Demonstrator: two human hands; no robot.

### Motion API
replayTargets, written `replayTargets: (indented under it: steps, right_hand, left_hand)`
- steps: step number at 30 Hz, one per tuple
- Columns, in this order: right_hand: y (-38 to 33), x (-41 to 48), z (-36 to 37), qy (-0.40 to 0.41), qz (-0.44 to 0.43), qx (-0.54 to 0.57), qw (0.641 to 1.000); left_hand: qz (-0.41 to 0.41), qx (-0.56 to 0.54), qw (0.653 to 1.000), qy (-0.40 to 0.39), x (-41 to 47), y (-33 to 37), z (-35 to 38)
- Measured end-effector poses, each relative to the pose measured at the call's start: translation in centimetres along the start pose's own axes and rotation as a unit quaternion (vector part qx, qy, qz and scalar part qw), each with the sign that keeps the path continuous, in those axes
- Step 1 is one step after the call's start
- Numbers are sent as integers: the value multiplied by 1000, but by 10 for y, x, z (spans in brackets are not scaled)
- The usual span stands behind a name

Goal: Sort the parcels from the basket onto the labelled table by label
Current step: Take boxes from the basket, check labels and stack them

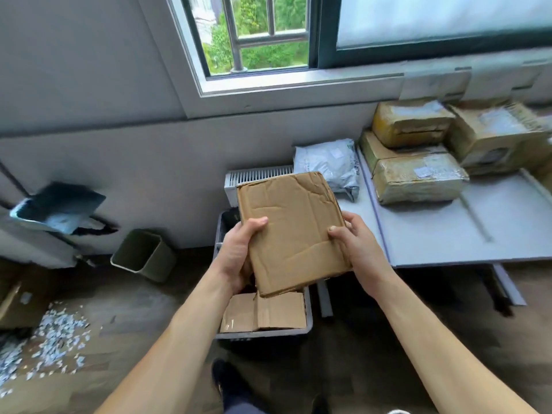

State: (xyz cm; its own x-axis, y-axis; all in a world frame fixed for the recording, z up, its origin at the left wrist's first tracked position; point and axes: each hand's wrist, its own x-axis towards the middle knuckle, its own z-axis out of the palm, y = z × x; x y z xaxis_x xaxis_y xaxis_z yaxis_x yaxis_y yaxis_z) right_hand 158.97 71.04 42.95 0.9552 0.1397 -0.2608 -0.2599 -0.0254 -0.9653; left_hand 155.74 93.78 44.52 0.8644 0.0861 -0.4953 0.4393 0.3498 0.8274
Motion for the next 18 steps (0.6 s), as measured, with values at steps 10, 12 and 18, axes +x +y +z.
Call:
replayTargets:
  steps: [10,12,18]
  right_hand:
    - [-16,-40,33,-18,-512,-496,701]
    - [-5,-38,37,4,-525,-521,673]
    - [4,-29,29,106,-573,-476,659]
  left_hand:
    - [-22,8,997,72,-21,62,16]
    - [-41,-12,997,58,-28,69,25]
    - [-92,-84,992,32,-46,57,47]
